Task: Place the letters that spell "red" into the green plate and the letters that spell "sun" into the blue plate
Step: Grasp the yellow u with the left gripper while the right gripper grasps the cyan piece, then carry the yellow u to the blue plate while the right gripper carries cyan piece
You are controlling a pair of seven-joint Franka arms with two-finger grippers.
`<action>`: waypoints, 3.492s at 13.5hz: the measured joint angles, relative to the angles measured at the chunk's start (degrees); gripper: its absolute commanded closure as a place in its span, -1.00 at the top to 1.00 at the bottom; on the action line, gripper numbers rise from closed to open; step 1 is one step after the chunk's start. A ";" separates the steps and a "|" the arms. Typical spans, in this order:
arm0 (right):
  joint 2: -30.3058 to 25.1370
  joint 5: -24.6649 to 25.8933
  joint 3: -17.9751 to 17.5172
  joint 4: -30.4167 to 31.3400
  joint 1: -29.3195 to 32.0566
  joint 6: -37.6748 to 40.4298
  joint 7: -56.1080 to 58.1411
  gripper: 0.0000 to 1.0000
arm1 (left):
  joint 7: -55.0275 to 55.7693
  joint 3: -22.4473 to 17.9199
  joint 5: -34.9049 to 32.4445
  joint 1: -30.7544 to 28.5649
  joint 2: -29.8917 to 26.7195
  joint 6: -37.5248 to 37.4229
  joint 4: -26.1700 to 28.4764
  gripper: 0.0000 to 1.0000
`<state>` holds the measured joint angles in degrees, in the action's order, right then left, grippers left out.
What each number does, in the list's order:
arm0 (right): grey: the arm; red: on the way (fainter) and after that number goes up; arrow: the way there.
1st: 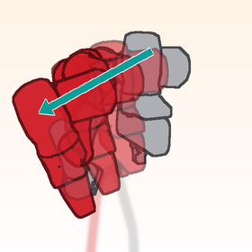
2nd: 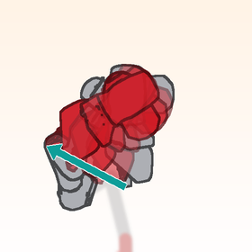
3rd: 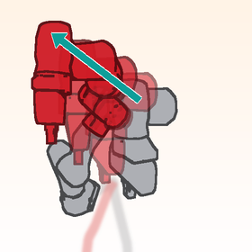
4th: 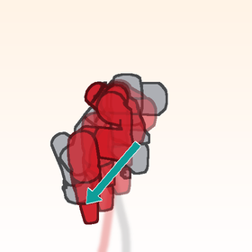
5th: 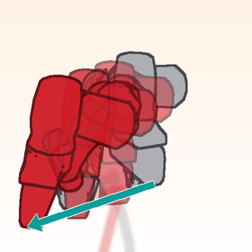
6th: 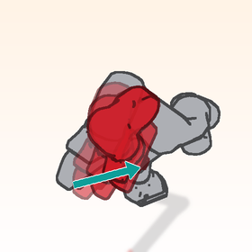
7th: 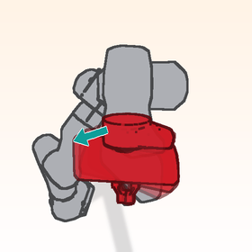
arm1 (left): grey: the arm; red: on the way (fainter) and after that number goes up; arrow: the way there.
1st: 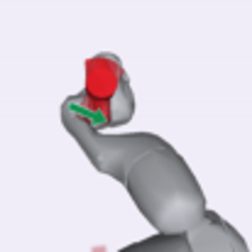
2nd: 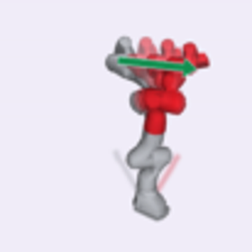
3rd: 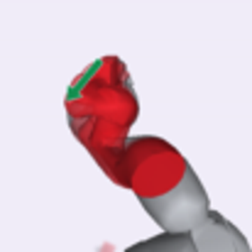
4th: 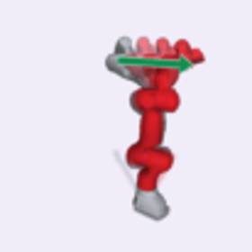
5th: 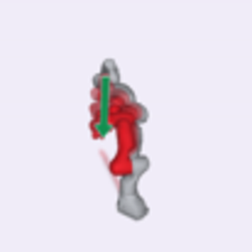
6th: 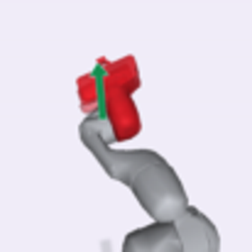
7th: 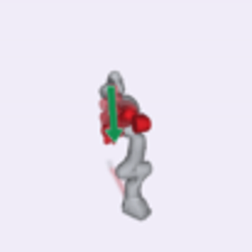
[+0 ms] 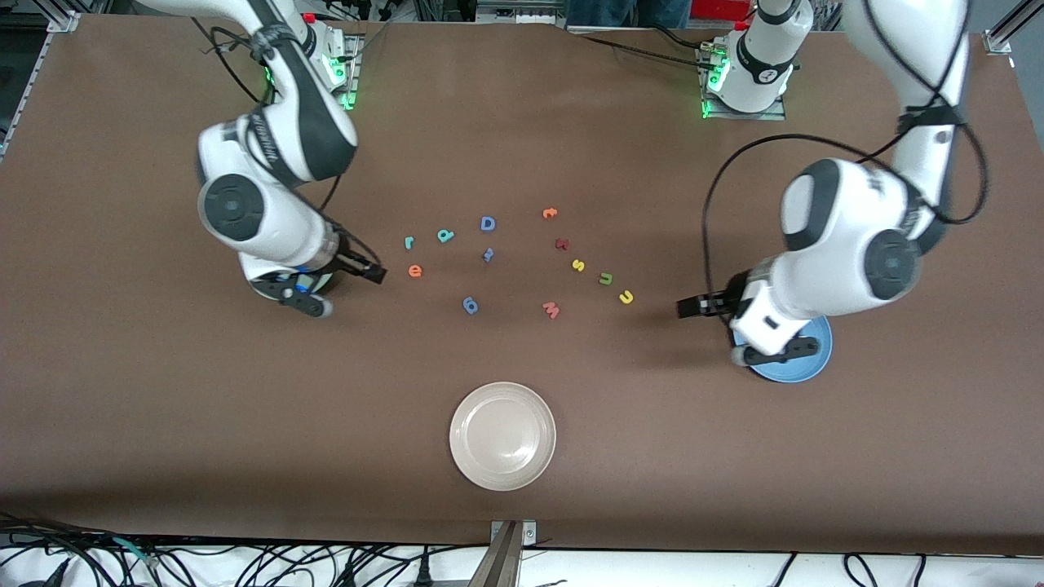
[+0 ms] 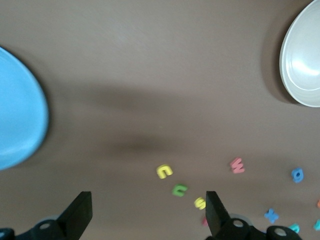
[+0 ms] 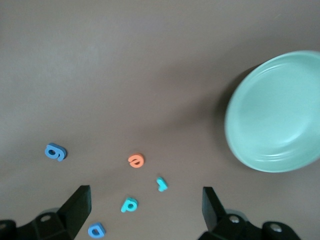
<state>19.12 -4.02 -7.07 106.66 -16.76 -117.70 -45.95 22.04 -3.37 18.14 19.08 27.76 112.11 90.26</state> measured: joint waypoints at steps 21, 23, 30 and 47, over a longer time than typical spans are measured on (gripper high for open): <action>6.84 5.20 -3.36 13.38 -2.09 -13.43 4.05 0.39 | 24.94 0.02 -8.88 14.70 4.53 37.10 23.93 0.92; 6.86 5.20 -3.36 13.42 -2.09 -13.51 4.03 0.39 | 24.95 -0.04 -9.76 14.72 4.54 37.57 24.46 0.81; 8.61 5.19 -3.35 13.46 -2.09 -16.16 2.86 0.39 | 24.99 -0.26 -10.62 14.72 4.80 38.73 25.39 -0.34; 8.68 5.18 -4.87 13.49 -2.21 -16.02 -1.06 -0.91 | 10.14 -4.26 -14.91 4.67 3.06 14.13 11.09 -0.88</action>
<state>27.80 1.16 -11.94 120.15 -18.98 -133.72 -47.01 32.18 -7.63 3.23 23.75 30.83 126.24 101.35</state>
